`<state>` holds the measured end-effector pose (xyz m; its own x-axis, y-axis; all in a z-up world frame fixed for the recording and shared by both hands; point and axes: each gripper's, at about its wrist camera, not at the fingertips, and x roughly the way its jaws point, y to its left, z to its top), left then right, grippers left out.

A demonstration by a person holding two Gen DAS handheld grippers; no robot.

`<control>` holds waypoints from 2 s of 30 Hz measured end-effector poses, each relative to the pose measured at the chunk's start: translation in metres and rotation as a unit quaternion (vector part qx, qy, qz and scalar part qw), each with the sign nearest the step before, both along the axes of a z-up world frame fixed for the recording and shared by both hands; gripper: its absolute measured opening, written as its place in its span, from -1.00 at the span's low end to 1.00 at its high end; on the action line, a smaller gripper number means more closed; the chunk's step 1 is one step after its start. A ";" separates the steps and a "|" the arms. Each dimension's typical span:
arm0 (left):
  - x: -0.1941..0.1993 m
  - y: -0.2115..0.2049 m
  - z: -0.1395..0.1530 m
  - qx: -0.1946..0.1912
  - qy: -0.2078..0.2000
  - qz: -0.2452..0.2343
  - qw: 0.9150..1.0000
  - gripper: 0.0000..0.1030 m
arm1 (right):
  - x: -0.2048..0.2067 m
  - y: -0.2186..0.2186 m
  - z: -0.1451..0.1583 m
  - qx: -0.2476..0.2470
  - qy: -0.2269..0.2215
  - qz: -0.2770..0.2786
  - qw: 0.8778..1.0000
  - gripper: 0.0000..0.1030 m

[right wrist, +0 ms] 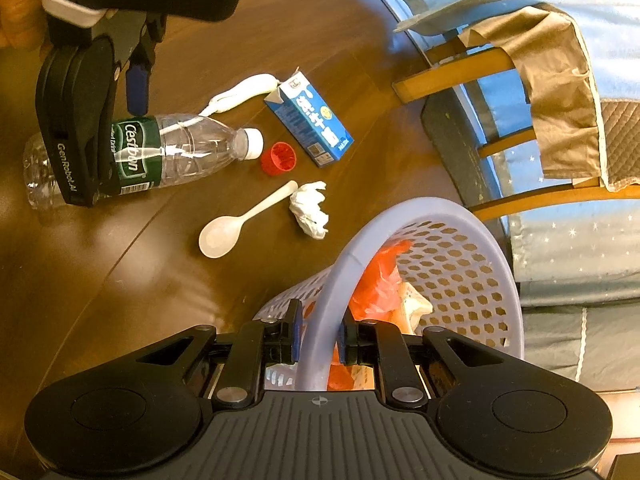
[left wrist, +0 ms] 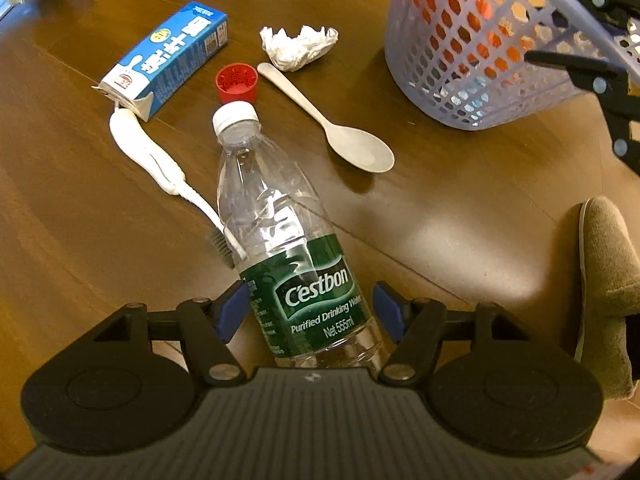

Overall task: Collect trash
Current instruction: 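Lower the left tool onto the Cestbon water bottle and close it, then carry the bottle with the left tool into the wastebasket and release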

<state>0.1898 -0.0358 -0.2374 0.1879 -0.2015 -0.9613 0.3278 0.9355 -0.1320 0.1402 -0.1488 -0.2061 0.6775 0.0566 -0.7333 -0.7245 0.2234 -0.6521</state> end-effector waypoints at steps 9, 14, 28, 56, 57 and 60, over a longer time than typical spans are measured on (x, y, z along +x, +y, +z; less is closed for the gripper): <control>0.001 -0.002 -0.006 0.005 -0.001 -0.015 1.000 0.30 | 0.001 0.001 0.001 0.002 0.000 -0.003 1.000 -0.75; 0.002 -0.005 -0.005 0.045 -0.008 -0.055 0.997 0.30 | 0.001 0.001 0.000 0.002 0.000 -0.003 1.000 -0.75; 0.010 0.008 -0.025 0.045 0.018 -0.027 0.998 0.20 | 0.002 0.002 0.001 0.004 0.001 -0.004 1.000 -0.75; -0.007 0.047 0.041 0.081 -0.010 -0.112 0.990 0.12 | 0.002 0.003 -0.001 -0.002 0.003 0.002 1.000 -0.75; -0.006 0.048 0.047 0.083 -0.016 -0.114 0.990 0.12 | 0.002 0.003 -0.001 -0.002 0.003 0.002 1.000 -0.75; -0.005 0.048 0.066 0.082 -0.030 -0.118 0.989 0.12 | 0.001 0.004 -0.001 -0.003 0.002 0.005 1.000 -0.75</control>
